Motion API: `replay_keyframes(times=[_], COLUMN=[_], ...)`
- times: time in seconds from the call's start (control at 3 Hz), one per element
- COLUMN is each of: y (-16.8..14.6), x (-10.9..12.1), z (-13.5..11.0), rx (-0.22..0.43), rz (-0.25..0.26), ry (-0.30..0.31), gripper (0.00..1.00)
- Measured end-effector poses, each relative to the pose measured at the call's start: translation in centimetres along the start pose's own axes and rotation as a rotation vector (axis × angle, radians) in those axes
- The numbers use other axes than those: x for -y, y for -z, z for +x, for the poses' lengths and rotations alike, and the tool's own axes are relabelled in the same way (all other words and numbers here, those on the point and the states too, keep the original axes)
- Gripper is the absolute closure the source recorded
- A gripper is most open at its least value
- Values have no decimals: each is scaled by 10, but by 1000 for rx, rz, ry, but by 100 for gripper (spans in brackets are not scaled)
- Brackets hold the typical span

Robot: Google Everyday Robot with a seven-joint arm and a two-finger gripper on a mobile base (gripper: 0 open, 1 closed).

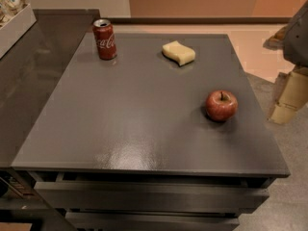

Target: Pick apple

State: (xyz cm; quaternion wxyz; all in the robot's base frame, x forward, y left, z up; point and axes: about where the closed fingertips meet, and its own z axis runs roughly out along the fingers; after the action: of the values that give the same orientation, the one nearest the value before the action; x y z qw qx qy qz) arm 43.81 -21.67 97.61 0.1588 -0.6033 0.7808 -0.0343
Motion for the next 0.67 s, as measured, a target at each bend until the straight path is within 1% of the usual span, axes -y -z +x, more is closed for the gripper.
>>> replay_keyframes(times=[0.33, 0.67], y=[0, -7], x=[0, 6], z=[0, -2], rx=[0, 19], rz=[1, 18], ry=[0, -7], gripper=[0, 0])
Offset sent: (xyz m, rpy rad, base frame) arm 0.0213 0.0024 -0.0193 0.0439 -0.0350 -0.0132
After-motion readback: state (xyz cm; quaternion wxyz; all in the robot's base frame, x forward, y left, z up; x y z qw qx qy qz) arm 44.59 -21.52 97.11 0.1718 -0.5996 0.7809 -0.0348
